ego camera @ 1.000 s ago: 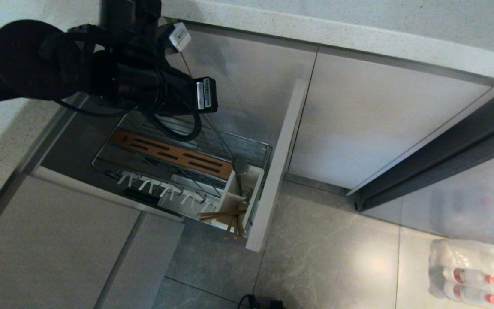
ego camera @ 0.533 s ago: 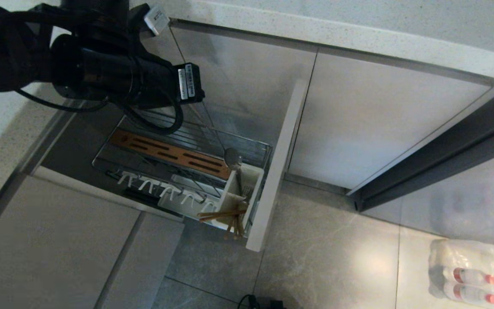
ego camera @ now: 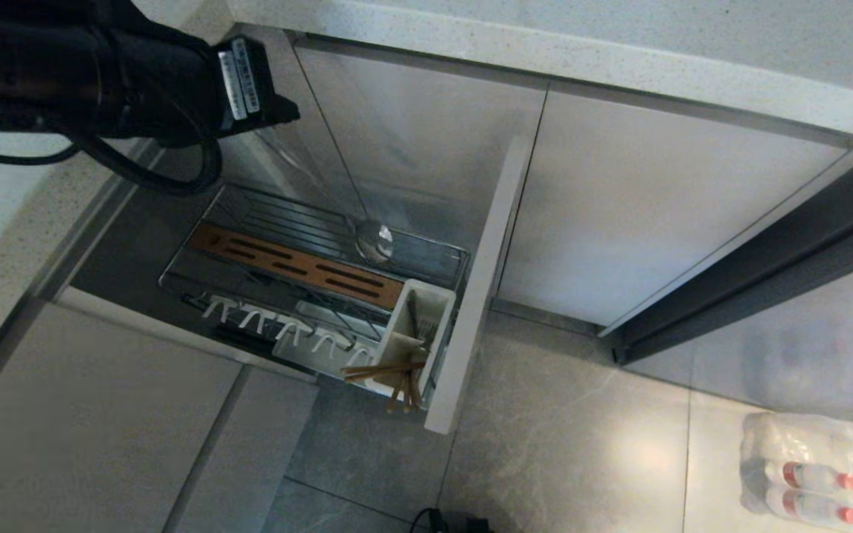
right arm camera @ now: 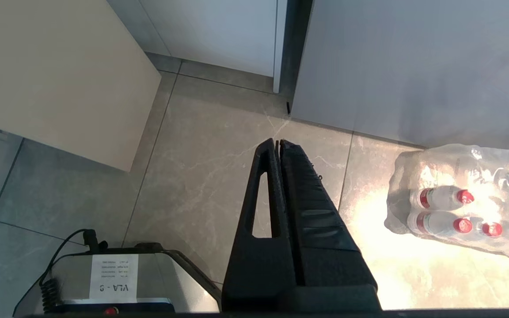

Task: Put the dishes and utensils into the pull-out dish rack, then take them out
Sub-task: Take the spoon out of the cupboard

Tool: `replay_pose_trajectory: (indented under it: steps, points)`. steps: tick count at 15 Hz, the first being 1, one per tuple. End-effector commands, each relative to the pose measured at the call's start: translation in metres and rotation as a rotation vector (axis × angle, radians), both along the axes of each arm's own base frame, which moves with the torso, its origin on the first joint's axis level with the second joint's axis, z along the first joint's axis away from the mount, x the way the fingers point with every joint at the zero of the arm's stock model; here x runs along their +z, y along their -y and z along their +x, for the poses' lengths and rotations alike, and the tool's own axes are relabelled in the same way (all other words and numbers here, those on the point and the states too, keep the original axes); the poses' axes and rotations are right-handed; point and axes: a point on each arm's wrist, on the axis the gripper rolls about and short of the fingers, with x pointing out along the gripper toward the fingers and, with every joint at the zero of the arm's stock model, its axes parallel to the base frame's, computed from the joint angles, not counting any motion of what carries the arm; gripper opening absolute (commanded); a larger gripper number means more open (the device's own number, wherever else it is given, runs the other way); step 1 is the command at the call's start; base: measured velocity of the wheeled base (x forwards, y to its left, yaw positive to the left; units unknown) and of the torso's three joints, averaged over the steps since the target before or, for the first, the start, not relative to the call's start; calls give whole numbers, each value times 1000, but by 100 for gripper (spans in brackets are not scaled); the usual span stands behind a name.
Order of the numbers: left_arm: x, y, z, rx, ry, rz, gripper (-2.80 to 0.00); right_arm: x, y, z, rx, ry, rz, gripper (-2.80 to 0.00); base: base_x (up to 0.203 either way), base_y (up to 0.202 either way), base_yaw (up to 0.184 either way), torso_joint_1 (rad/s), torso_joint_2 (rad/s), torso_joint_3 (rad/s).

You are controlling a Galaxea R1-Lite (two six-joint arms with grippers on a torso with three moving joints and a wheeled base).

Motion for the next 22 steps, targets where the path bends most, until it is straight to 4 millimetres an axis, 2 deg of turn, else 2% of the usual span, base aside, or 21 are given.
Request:
replay_pose_trajectory:
  steps: [1, 5, 9, 14, 22]
  points:
    - [14, -12, -21, 3, 52, -28, -280, 0, 0, 0, 0, -1, 1, -280, 0, 0, 0, 0, 0, 0]
    - [31, -35, -47, 61, 124, -61, -280, 0, 0, 0, 0, -1, 1, -280, 0, 0, 0, 0, 0, 0]
    - [51, -66, -91, 116, 230, -110, -280, 0, 0, 0, 0, -1, 1, -280, 0, 0, 0, 0, 0, 0]
    - [62, -98, -153, 182, 360, -164, -280, 0, 0, 0, 0, -1, 1, -280, 0, 0, 0, 0, 0, 0]
    - [69, -122, -196, 472, 485, -166, -280, 0, 0, 0, 0, -1, 1, -280, 0, 0, 0, 0, 0, 0]
